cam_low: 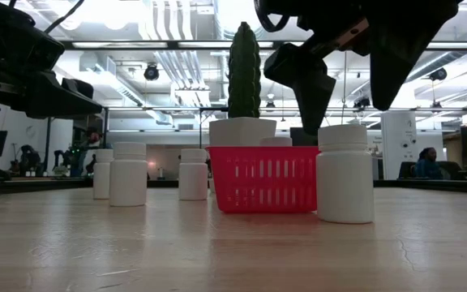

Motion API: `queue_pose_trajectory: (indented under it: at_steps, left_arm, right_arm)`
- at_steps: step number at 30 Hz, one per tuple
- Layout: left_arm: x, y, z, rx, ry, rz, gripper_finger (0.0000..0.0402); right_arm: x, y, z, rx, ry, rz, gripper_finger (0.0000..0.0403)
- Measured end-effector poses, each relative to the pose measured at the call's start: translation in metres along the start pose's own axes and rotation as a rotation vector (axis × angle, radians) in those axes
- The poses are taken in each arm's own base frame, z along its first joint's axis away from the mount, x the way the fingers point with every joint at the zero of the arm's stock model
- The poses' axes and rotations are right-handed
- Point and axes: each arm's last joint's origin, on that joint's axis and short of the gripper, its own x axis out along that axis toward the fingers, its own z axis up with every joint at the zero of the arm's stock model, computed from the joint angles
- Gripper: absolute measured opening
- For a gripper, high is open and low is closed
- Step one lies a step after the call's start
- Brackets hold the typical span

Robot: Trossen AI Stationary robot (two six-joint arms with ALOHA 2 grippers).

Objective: Pick and place pill bottles into a basket
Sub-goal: Put the white pill bottle into the red bin

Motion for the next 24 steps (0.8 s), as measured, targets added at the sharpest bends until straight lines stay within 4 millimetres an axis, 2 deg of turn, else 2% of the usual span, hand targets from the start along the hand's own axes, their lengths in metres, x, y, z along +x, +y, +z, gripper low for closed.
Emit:
queue_pose_trajectory:
  at_steps: [24]
  left_arm:
    - [-0.0001, 0.0003, 0.0024, -0.001, -0.025, 0.003, 0.0003]
  right_arm:
    - [0.0004, 0.0030, -0.0017, -0.063, 0.020, -0.047, 0.0329]
